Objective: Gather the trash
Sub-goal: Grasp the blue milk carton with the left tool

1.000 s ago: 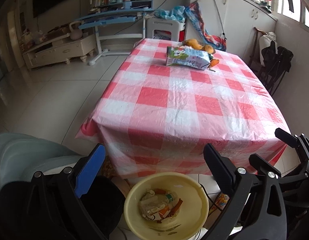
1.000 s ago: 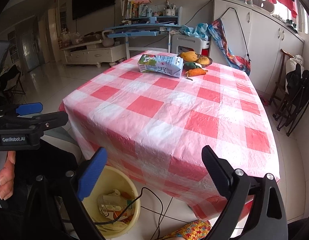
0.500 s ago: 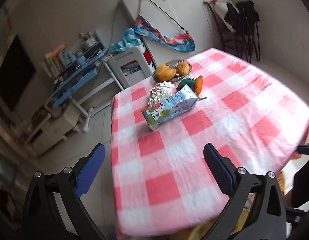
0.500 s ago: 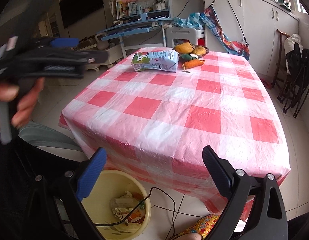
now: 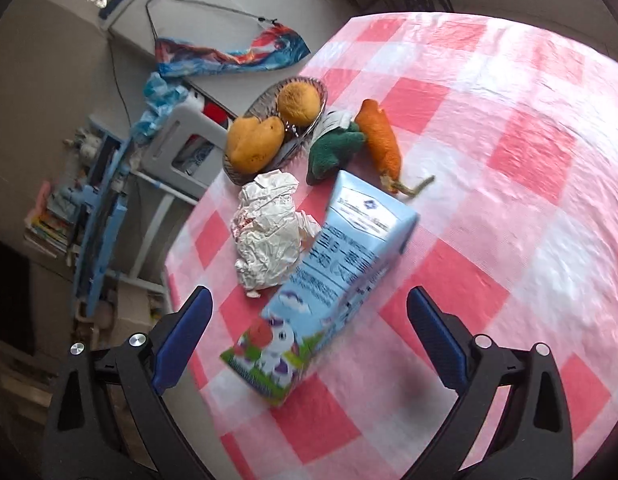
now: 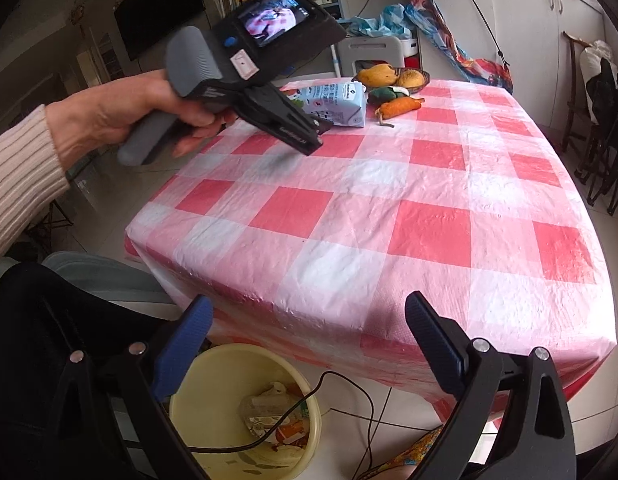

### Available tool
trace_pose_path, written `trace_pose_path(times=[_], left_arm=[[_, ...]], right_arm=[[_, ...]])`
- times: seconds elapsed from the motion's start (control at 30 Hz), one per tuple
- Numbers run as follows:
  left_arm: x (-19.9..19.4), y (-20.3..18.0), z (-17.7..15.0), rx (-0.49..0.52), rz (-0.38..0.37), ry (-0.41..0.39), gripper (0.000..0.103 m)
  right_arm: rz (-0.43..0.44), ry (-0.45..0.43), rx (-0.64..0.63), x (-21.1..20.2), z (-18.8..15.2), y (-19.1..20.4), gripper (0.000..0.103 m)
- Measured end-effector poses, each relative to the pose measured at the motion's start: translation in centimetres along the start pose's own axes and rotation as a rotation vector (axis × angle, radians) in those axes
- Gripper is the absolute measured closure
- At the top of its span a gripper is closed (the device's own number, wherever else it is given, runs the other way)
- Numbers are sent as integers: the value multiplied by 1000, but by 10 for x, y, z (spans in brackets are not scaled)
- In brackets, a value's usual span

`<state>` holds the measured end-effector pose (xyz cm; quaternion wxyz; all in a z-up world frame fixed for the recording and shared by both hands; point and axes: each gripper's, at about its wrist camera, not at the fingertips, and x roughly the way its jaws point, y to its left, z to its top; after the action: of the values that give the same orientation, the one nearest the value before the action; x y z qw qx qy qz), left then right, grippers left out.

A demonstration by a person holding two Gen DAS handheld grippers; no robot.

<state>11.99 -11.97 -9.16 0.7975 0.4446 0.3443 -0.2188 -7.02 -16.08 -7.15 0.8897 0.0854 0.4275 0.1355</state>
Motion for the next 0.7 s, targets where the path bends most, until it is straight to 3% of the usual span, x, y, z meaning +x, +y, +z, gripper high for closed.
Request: trace_pose_path(times=[0.1, 0.2, 0.37, 0.53, 0.7], left_arm=[[18, 9, 2, -80, -95, 44, 26], [23, 22, -1, -209, -183, 55, 54], [17, 38, -23, -399, -184, 71, 58], [-7, 49, -65, -658, -277, 117, 59], [-33, 46, -104, -840, -337, 123, 59]], right_arm=[[19, 2, 40, 1, 3, -8, 10], [36, 1, 70, 0, 5, -13, 10], [50, -12, 87, -4, 8, -15, 10], [47, -15, 73, -9, 8, -12, 10], [23, -5, 26, -12, 2, -4, 10]])
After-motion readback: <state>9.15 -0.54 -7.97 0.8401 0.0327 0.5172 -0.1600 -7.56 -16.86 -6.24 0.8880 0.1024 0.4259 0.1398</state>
